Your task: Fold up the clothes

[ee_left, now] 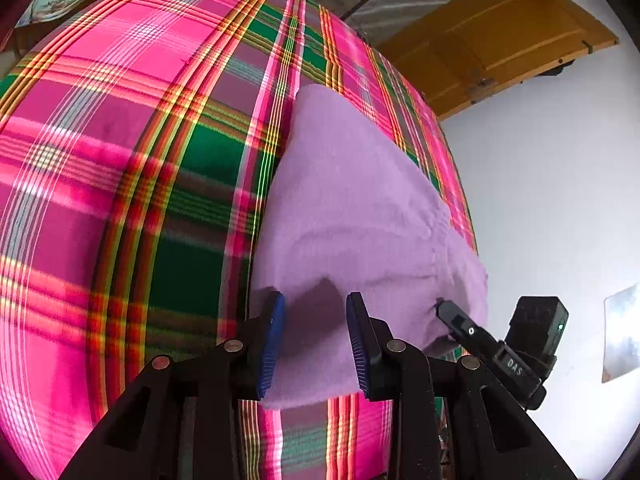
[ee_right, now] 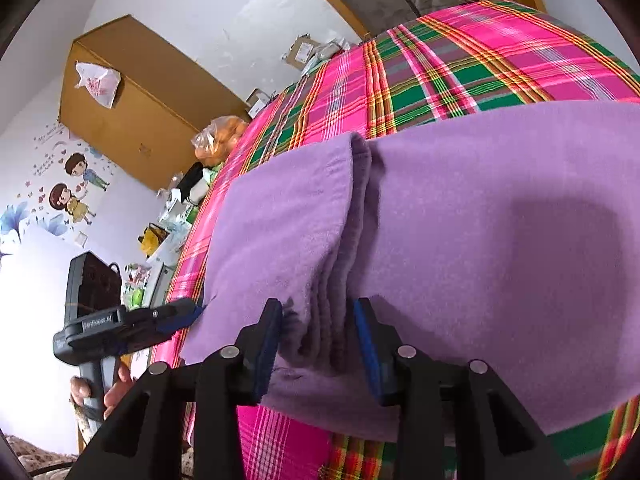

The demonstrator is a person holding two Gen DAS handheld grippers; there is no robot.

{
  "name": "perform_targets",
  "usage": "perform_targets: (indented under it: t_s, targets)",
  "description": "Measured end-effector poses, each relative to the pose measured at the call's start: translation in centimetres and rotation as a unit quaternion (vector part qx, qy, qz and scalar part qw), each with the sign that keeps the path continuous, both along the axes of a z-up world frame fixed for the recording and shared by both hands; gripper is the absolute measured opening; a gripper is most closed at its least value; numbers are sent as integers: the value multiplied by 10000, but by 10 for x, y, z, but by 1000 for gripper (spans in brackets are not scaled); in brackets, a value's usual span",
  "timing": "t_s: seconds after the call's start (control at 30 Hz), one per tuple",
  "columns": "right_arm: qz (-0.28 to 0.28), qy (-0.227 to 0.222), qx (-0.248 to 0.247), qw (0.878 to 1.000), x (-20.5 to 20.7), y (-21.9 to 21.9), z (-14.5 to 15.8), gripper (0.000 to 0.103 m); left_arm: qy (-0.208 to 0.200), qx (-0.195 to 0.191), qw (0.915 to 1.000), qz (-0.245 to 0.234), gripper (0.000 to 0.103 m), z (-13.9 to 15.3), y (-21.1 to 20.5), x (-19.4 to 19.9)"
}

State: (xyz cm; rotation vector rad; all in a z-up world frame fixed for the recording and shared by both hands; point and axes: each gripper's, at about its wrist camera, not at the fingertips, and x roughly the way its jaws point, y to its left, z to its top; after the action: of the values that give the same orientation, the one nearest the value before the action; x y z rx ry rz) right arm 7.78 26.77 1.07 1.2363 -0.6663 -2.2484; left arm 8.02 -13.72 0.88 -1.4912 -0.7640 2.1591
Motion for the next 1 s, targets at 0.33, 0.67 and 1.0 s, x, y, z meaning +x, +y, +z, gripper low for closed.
perform_targets:
  t_s: [0.33, 0.67, 1.0]
  targets:
    - [0, 35, 469, 9989, 23, -6, 6, 25, 46, -136, 9998, -107, 32, -1, 2, 31]
    - [-324, 1182, 1223, 9849, 40, -20, 50, 30, 64, -74, 9997, -246, 32, -3, -3, 39]
    - [617, 1189, 1659, 9770, 36, -56, 21, 20, 98, 333, 9986, -403, 32, -7, -15, 40]
